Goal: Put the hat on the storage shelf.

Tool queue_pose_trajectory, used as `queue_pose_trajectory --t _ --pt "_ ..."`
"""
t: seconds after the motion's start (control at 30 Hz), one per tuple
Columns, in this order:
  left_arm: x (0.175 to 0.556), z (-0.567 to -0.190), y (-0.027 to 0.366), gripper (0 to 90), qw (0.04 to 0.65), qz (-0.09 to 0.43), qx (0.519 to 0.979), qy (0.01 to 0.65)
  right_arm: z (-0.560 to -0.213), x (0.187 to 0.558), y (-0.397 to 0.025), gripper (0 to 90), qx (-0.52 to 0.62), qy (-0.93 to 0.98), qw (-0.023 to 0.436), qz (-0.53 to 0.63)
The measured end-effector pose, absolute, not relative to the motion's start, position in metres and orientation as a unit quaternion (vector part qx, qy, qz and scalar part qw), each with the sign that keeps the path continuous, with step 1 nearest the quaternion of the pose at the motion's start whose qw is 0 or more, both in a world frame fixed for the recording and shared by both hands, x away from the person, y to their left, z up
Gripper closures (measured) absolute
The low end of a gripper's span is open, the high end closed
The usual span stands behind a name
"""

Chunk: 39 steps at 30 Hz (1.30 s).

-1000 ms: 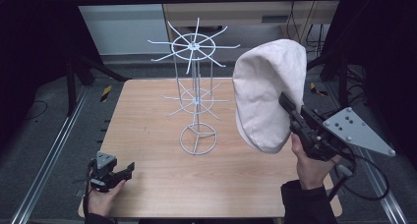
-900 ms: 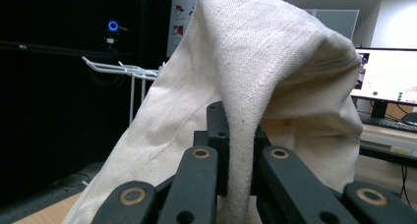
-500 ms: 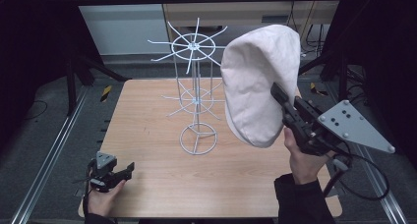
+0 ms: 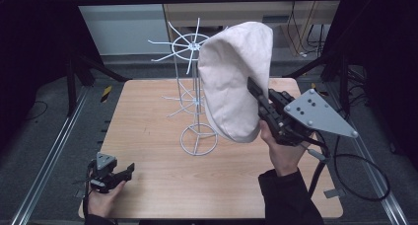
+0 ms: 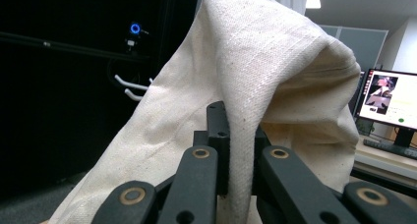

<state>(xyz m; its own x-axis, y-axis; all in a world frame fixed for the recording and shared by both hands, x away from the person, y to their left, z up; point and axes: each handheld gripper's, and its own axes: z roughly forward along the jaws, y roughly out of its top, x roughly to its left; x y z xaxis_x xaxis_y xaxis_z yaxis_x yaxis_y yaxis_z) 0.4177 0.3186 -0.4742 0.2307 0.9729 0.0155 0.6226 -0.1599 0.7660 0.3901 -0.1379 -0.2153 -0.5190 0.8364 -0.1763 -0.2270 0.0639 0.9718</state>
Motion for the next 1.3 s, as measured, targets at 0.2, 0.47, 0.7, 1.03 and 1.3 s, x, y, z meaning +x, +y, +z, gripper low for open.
queue_pose_trajectory --t 0.2,0.47,0.7,1.03,1.3 --pt "0.418 -0.474 0.318 32.0 0.328 0.268 0.712 0.56 -0.226 0.396 -0.132 88.1 0.257 0.614 0.414 0.621" --pt "0.418 -0.475 0.318 32.0 0.326 0.269 0.712 0.56 -0.242 0.4 -0.13 88.0 0.257 0.624 0.404 0.617" --pt "0.418 -0.475 0.318 32.0 0.326 0.269 0.712 0.56 -0.257 0.401 -0.131 87.7 0.261 0.635 0.384 0.617" --pt "0.418 -0.475 0.318 32.0 0.326 0.268 0.712 0.561 -0.27 0.401 -0.13 87.3 0.264 0.645 0.369 0.615" --pt "0.418 -0.475 0.318 32.0 0.324 0.267 0.714 0.561 -0.285 0.405 -0.128 86.6 0.278 0.657 0.352 0.606"
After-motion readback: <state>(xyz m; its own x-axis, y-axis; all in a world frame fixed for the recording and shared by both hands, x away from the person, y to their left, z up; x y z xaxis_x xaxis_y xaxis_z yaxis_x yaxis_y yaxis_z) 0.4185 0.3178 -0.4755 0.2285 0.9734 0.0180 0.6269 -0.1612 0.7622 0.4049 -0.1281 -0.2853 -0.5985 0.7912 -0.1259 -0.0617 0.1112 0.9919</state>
